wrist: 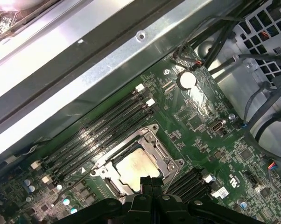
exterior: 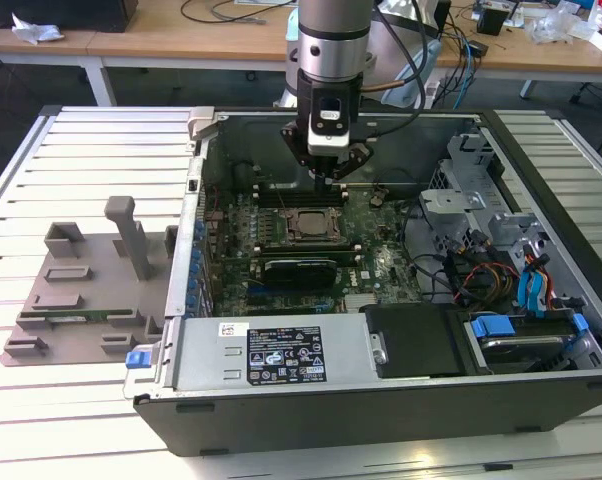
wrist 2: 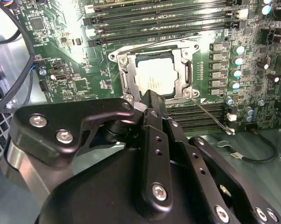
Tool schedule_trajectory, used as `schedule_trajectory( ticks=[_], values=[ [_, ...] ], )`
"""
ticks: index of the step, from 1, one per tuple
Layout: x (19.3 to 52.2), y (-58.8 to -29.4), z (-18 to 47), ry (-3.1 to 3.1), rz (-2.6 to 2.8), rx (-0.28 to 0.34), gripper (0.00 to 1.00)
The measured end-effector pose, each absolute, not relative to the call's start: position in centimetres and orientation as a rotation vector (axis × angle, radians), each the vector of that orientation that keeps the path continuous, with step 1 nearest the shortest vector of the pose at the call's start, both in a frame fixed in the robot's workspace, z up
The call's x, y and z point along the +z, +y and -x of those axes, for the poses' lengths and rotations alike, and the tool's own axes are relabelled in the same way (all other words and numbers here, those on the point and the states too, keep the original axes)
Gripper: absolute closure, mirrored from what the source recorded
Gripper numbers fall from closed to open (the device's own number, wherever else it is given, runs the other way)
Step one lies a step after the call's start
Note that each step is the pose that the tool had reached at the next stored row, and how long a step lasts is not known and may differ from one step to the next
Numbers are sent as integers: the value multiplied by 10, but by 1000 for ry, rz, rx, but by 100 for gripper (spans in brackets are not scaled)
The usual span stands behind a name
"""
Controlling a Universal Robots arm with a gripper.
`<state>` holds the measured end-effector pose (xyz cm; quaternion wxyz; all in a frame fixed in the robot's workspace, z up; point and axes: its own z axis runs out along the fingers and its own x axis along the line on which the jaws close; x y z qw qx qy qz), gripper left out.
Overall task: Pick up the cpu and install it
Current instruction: 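Install the first cpu locking lever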
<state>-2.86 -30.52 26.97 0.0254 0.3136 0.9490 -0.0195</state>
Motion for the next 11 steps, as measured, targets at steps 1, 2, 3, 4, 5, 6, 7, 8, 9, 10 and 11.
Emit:
schedule_trajectory(
  ticks=[1, 2, 3, 4, 5, 6, 7, 8, 9, 10, 11],
  values=[
    [270, -305, 29, 2936, -963, -60, 89],
    [270, -305, 29, 2938, -957, -60, 89],
    [270, -305, 29, 2940, -952, -60, 89],
    [270, -305, 29, 2941, -946, -60, 89],
    [270, -305, 29, 2943, -941, -60, 89],
    [270, -305, 29, 2946, -930, -59, 89],
    [270, -305, 29, 2950, -919, -59, 89],
    [270, -305, 29, 2953, -908, -59, 89],
    [270, -305, 29, 2956, -896, -58, 89],
    [270, -305, 29, 2958, -891, -58, 89],
    [270, -305, 29, 2960, -885, -58, 89]
  ],
)
